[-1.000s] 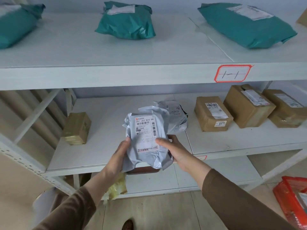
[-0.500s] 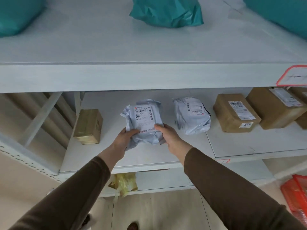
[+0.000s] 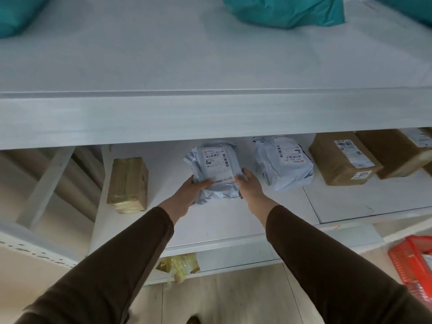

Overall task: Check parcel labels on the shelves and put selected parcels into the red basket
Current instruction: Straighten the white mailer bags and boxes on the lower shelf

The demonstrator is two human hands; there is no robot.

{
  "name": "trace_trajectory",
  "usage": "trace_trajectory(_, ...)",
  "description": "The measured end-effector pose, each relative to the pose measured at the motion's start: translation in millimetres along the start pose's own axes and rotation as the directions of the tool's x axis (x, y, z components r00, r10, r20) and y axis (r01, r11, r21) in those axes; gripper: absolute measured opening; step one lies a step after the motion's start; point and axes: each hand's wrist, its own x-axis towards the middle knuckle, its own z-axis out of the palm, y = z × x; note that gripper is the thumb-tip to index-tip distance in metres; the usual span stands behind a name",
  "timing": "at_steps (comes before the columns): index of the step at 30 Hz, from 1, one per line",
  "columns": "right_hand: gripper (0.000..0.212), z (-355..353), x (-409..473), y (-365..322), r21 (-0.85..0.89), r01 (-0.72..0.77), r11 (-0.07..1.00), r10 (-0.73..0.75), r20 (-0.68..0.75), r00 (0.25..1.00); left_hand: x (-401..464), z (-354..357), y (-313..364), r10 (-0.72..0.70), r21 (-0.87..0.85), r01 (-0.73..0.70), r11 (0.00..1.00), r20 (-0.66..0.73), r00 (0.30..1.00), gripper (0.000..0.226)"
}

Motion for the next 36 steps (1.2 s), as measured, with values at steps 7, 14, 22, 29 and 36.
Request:
trace_trajectory(7,0.045,49,-45,-51,-0.472,0.606,0.640,-0.708,-0.056,0.704,-37,-50,5,0.412,0.393,-0.273,0.878,-0.332,0.849,0.082)
trace_trajectory(14,0.062,157,-97,-97,-0.113,0.444,0.889,-0.345,0.471,0.812,-52,-167,-5,0.416,0.547,-0.033,0.837,-0.596,0.687,0.073)
trace_trajectory(22,0.047,197,-106,-96,0.060,-0.156,0.986,0.084,0.627,0.774,-59,-189,-39,-0.003,0.089,0.057,0.994,-0.516,0.857,0.050)
trace_trajectory(29,0.046,164,-115,-77,0.210,0.009,0.978,-0.109,0.470,0.876,-90,-138,-28,0.118,-0.049,-0.163,0.985,-0.493,0.862,0.045)
trace_trajectory(36,0.044,77,-146,-73,0.498,0.194,0.845,-0.327,0.195,0.925,-151,-41,-7,0.426,-0.107,-0.501,0.859,-0.395,0.814,0.026)
